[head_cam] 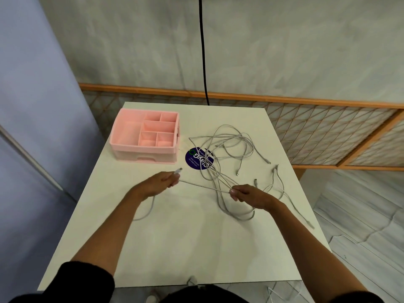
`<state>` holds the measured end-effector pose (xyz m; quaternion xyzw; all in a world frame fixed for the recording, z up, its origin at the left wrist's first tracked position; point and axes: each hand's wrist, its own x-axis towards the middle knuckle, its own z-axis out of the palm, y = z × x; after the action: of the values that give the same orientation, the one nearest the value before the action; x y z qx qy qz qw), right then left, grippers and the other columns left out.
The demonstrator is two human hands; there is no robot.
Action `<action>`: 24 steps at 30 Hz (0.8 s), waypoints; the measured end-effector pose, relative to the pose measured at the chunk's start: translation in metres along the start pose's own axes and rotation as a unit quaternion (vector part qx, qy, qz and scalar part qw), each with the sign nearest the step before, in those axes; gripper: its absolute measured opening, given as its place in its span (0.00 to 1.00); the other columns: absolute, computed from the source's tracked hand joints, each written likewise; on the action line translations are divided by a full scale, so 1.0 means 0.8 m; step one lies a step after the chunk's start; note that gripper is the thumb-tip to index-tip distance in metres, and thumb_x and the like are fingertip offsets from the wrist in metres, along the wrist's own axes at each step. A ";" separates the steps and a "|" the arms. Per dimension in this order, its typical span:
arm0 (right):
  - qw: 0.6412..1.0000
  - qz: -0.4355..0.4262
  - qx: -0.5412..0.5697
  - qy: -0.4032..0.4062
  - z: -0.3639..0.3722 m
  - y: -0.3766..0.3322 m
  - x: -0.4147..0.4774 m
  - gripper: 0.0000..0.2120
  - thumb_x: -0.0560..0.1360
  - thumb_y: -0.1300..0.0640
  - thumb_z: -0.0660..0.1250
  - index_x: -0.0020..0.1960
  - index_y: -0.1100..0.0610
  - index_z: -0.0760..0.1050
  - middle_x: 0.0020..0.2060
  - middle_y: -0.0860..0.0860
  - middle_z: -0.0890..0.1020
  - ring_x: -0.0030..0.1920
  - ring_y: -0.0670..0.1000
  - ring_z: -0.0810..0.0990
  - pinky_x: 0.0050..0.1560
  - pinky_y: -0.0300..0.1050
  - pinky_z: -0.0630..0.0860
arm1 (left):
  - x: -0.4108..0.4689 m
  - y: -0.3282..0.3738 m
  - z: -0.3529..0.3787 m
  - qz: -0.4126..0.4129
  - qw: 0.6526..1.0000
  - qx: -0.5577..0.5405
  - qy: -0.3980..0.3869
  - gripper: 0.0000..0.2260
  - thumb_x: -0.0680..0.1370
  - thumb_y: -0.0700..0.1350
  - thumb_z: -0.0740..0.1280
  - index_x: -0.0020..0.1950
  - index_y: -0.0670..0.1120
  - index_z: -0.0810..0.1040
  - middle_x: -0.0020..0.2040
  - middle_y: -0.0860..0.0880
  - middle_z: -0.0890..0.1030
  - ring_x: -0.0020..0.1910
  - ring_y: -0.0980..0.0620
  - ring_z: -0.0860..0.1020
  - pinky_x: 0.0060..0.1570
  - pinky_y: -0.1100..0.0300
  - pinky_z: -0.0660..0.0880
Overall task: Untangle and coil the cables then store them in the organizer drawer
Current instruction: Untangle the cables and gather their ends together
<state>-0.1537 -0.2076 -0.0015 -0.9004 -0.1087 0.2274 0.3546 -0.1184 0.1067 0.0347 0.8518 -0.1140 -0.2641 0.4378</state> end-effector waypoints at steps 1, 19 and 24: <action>1.000 0.001 -0.001 0.003 -0.003 0.005 -0.003 0.16 0.82 0.55 0.55 0.36 0.52 0.68 0.31 0.43 0.69 0.32 0.39 0.67 0.40 0.33 0.65 | -0.001 -0.006 -0.004 0.006 1.000 0.009 0.000 0.16 0.82 0.55 0.52 0.39 0.47 0.66 0.37 0.53 0.68 0.37 0.55 0.65 0.38 0.62 0.61; 0.977 0.144 -0.096 0.126 -0.026 0.107 -0.075 0.15 0.80 0.49 0.59 0.36 0.41 0.74 0.33 0.44 0.78 0.47 0.50 0.71 0.47 0.46 0.56 | 0.002 -0.084 -0.007 -0.038 0.992 0.087 0.089 0.19 0.82 0.54 0.54 0.44 0.42 0.74 0.40 0.48 0.75 0.41 0.52 0.71 0.41 0.60 0.64; 0.973 0.154 -0.081 0.152 -0.039 0.120 -0.095 0.11 0.76 0.52 0.67 0.37 0.40 0.78 0.35 0.45 0.83 0.45 0.51 0.74 0.49 0.48 0.65 | 0.008 -0.084 0.013 -0.043 0.991 0.086 0.094 0.15 0.82 0.50 0.55 0.47 0.42 0.75 0.42 0.47 0.77 0.43 0.50 0.72 0.40 0.65 0.64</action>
<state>-0.2016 -0.3226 -0.0226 -0.9561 0.0683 0.1299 0.2538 -0.1210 0.1363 -0.0267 0.9115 -0.0579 -0.1903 0.3600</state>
